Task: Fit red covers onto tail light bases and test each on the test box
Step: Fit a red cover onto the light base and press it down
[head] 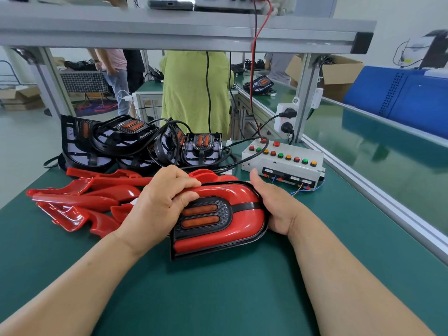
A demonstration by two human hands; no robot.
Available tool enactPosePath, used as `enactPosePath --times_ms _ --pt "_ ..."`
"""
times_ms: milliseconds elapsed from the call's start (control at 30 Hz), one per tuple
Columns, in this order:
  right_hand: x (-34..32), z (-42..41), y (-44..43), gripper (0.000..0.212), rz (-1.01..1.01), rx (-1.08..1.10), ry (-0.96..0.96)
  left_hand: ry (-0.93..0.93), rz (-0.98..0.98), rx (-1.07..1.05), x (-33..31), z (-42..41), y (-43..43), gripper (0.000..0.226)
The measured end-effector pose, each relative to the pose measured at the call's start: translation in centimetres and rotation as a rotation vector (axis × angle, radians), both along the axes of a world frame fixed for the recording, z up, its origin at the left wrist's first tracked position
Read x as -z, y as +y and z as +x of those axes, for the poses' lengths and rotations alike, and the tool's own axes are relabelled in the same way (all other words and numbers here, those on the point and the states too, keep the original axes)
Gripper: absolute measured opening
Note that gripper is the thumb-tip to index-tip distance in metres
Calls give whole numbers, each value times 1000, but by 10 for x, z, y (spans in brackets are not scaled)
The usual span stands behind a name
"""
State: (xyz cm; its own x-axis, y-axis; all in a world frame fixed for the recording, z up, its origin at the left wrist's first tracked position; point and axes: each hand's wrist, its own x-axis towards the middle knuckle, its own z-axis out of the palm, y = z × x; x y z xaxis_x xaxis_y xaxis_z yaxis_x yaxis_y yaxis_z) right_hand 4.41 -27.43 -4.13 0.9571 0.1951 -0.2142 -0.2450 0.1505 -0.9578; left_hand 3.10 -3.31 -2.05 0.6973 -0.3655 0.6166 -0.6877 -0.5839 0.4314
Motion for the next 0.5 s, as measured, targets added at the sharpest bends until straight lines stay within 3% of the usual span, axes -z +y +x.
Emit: enactPosePath --times_ms 500 --pt "3 6 -2 41 -28 111 43 -118 55 -15 -3 -5 -6 28"
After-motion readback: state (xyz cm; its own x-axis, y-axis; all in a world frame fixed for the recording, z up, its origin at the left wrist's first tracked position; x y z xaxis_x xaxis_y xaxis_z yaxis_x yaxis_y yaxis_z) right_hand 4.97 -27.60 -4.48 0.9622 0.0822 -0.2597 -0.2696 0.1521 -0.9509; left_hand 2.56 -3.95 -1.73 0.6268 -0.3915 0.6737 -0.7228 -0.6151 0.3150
